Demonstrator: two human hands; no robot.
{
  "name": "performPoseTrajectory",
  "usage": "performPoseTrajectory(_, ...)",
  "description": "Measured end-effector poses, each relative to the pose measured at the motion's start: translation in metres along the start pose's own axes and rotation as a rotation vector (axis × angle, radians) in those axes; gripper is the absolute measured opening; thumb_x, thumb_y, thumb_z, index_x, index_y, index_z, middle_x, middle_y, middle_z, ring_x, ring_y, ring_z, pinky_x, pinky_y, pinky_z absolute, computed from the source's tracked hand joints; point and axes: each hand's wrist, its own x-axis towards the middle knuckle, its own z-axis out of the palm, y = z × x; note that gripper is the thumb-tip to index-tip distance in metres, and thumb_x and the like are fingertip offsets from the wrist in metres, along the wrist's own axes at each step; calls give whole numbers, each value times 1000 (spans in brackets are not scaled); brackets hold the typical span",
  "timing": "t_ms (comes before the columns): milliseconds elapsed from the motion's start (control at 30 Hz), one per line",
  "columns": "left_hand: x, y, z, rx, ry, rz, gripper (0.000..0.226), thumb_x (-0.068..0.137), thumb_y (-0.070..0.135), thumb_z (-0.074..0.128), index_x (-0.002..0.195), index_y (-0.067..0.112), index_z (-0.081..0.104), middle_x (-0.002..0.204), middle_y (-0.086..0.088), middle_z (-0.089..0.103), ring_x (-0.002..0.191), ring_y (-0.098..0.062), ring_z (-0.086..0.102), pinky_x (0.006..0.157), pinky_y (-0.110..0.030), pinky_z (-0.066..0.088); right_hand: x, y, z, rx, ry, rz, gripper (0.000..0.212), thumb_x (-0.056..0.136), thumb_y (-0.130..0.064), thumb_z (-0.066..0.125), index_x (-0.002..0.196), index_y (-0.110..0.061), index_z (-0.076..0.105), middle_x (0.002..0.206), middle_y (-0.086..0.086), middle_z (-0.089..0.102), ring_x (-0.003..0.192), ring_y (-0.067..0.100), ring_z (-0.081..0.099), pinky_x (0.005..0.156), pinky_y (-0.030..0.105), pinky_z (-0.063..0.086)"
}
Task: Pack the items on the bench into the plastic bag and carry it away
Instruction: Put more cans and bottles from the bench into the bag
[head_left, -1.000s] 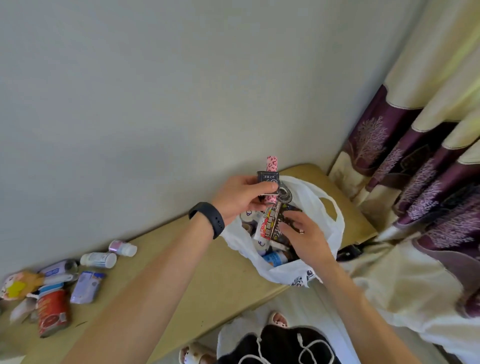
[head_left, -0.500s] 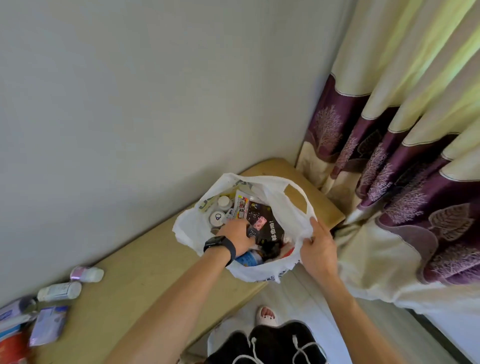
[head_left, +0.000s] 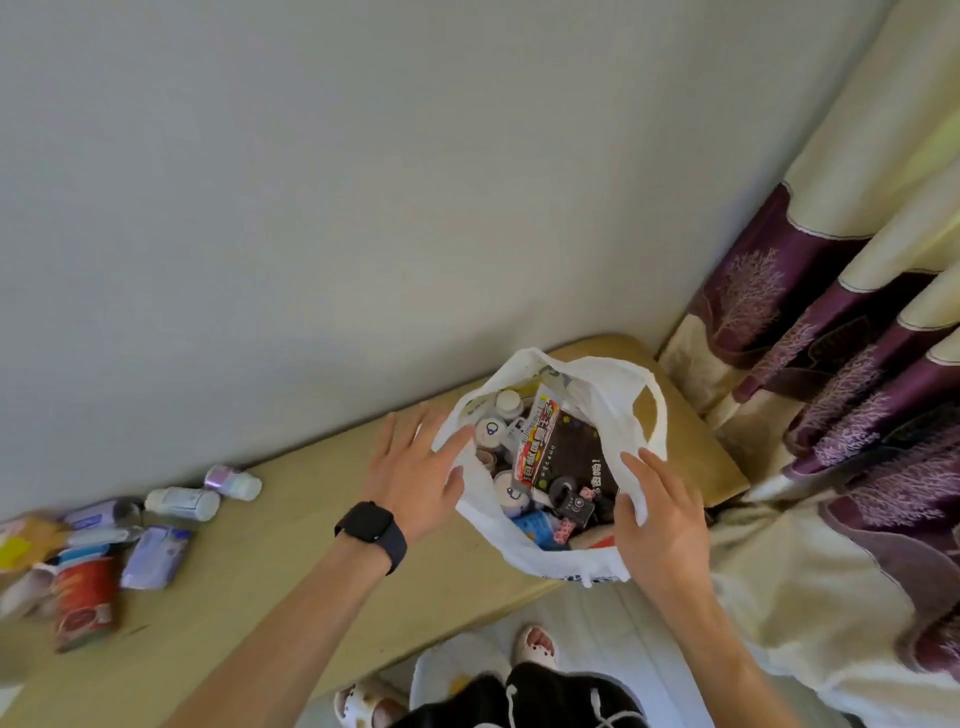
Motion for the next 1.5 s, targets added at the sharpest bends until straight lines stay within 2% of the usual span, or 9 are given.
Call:
performPoseTrajectory(300,-124,-80,24,-416,-106,-589,60,96,39,44,152,36,22,157,4,29,142,-21,30,115,-37,26,-24,-133,51,200,-176,-602,23,90,-15,60,109,-15,74,114,-4,69,106,18,59,100,22,41)
performPoseTrajectory(533,-254,-168,88,-562,-356,-968,65,93,36,45,153,33,19,160,-2,23,143,-25,27,116,-39,26,-95,-228,160,128,-660,-755,24,92,-29,53,107,-32,71,102,-34,54,102,-2,51,88,-2,31)
performPoseTrajectory(633,-304,-212,112,-599,-420,-1034,65,93,35,46,153,31,20,160,-3,21,144,-26,24,116,-40,24,-119,-261,221,-109,-922,-735,30,98,-29,51,125,-37,59,116,-31,52,119,-3,42,94,5,32)
performPoseTrajectory(800,-370,-290,153,-518,-549,-1008,71,94,36,46,155,31,10,164,-3,-1,149,-31,5,120,-47,12,-139,-321,326,-353,-1022,-679,44,94,-27,53,137,-26,48,140,-6,48,126,18,41,104,27,36)
performPoseTrajectory(1133,-424,-353,191,-440,-672,-780,77,97,36,45,151,45,-9,153,13,-31,148,-39,-13,117,-57,-2,-56,-414,470,-618,-873,-470,79,85,-20,54,155,-26,17,157,19,23,142,39,28,112,45,28)
performPoseTrajectory(1267,-412,-361,179,-449,-752,-746,69,98,34,42,154,41,1,163,4,-16,147,-42,-5,118,-54,2,-57,-401,477,-683,-942,-424,57,92,-25,41,147,-27,26,143,18,40,131,39,41,107,46,38)
performPoseTrajectory(1333,-401,-370,166,-456,-769,-716,60,97,32,44,152,33,21,163,-5,4,144,-41,15,117,-52,17,-76,-385,466,-604,-928,-310,45,98,-27,35,143,-27,28,131,22,46,121,41,49,100,44,43)
performPoseTrajectory(1400,-383,-379,151,-440,-685,-664,43,95,28,46,137,20,42,148,-11,33,128,-33,38,104,-44,36,-102,-363,449,-557,-901,-202,51,97,-21,41,145,-29,27,126,22,46,111,44,56,91,43,45)
performPoseTrajectory(1500,-342,-391,130,-439,-408,-598,33,93,26,48,125,17,47,132,-6,42,117,-26,43,90,-39,43,-153,-326,419,-526,-851,-145,71,92,-16,51,153,-34,19,123,17,44,99,44,58,84,42,46)
